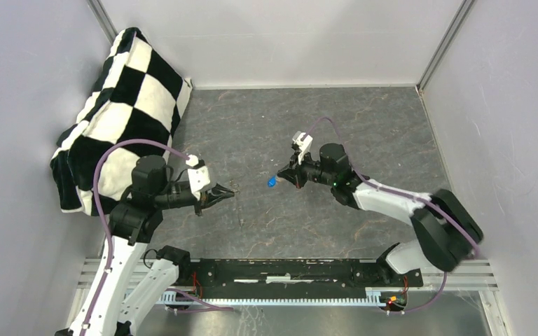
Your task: Put the keys on the keyring
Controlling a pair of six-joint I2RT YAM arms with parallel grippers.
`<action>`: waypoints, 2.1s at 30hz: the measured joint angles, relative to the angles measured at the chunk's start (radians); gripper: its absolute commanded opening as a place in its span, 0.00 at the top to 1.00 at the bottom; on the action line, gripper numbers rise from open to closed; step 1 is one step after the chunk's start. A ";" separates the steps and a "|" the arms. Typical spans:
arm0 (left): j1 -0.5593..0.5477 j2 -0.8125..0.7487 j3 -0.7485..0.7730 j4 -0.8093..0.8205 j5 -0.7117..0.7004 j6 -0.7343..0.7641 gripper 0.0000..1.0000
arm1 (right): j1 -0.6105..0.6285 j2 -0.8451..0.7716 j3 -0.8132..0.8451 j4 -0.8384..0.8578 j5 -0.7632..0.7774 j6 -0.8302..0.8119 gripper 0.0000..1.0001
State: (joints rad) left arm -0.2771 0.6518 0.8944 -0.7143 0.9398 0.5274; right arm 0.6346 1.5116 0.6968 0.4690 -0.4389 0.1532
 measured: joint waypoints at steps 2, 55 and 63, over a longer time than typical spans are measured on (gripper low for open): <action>0.000 0.003 -0.007 0.020 -0.009 -0.053 0.98 | 0.055 -0.108 -0.006 -0.048 0.014 -0.044 1.00; 0.000 0.004 -0.022 0.058 -0.052 -0.234 0.98 | 0.134 -0.386 -0.310 -0.113 0.205 -0.040 0.02; 0.000 0.004 -0.015 0.058 -0.073 -0.227 0.98 | 0.110 -0.451 -0.288 -0.286 0.336 0.046 0.02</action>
State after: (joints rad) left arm -0.2771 0.6556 0.8791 -0.6567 0.8665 0.3000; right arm 0.7444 1.0603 0.4084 0.1829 -0.1028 0.1989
